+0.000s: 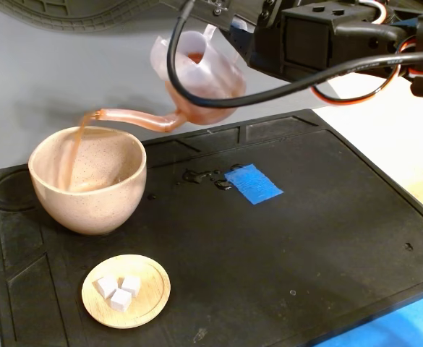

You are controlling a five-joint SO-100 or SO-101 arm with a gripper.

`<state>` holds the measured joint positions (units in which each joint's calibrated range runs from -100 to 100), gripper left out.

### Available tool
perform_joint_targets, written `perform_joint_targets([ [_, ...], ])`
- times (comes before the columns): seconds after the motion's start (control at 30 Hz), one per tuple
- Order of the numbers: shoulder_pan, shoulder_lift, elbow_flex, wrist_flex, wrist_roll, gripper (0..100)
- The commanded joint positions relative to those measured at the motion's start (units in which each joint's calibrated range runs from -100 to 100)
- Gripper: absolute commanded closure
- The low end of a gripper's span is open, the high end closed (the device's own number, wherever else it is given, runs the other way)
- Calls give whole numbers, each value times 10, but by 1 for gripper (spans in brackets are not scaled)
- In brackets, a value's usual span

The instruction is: Pick up a kettle and pour liquid into a cup.

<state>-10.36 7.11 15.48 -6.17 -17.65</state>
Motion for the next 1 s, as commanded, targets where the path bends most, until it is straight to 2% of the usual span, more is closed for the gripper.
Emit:
perform_joint_targets([
  [0.0, 4, -10, -48, -3, 43, 99],
  [0.97, 16, -5, -49, -2, 34, 99],
])
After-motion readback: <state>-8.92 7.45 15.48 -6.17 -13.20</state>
